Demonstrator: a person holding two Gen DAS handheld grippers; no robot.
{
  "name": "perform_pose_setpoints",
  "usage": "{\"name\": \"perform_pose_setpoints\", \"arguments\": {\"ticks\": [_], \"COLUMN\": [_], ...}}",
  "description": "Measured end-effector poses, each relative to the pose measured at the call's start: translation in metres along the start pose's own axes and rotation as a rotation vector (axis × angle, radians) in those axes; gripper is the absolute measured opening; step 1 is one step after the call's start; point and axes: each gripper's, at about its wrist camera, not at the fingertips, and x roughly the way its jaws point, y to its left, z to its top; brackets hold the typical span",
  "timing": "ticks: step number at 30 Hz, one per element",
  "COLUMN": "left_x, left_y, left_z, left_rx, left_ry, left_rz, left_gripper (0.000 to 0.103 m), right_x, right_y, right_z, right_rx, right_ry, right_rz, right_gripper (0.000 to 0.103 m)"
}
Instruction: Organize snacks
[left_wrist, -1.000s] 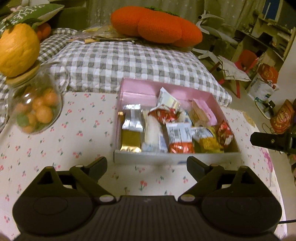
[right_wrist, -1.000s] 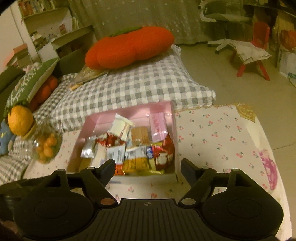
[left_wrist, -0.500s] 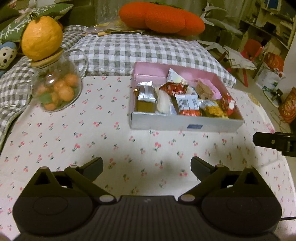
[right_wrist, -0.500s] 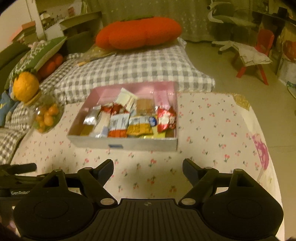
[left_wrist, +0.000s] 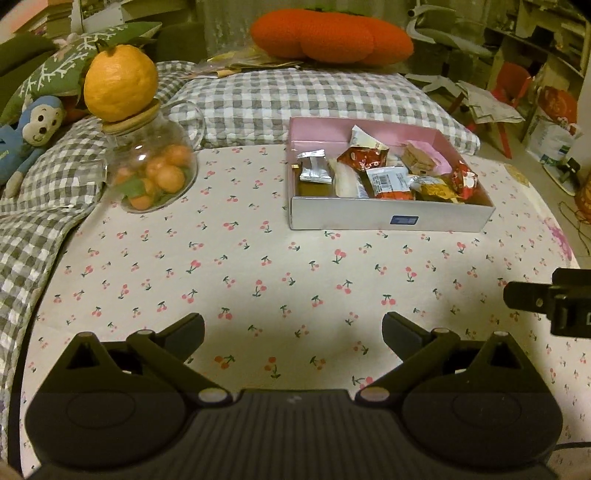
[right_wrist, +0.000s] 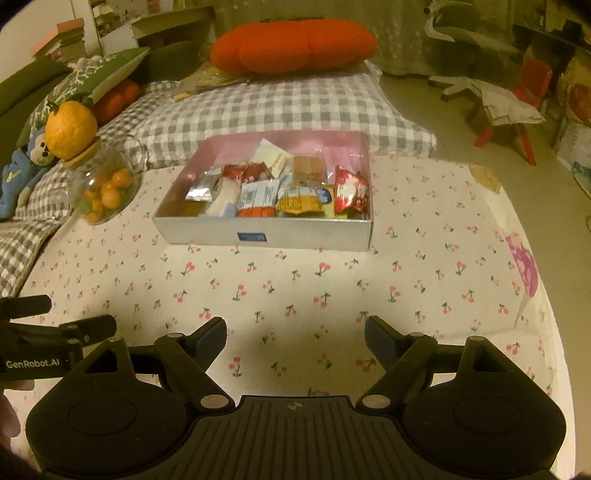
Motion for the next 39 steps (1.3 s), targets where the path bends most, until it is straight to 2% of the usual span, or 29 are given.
{"name": "perform_pose_setpoints", "arguments": {"ticks": [6,13,19,39], "left_x": [-0.009,-0.011,-0.011,-0.007], "left_y": [-0.003,-0.005,-0.003,-0.011], "left_z": [-0.002,-0.001,-0.001,-0.006], "left_rx": [-0.009,-0.046,-0.080,-0.086], "left_ry": [-0.038,-0.044,-0.039,0.006], "left_rz": [0.059,0.078,0.085,0.080], "left_gripper": [0.103,0.103,0.103,0.103], "right_x": [0.003,0.004,0.005,0.008], "right_y": [0.009,0.012,0.011,0.013], "right_z": [-0.007,-0.006,-0.005,-0.010], "right_rx": [-0.037,-0.029,-0.023,-0.037], "right_ry": [-0.004,-0.027,-0.032,-0.012], "right_rz": [-0.024,-0.055,-0.077,-0.091], "right_gripper": [0.087,0.088,0.089,0.089]}}
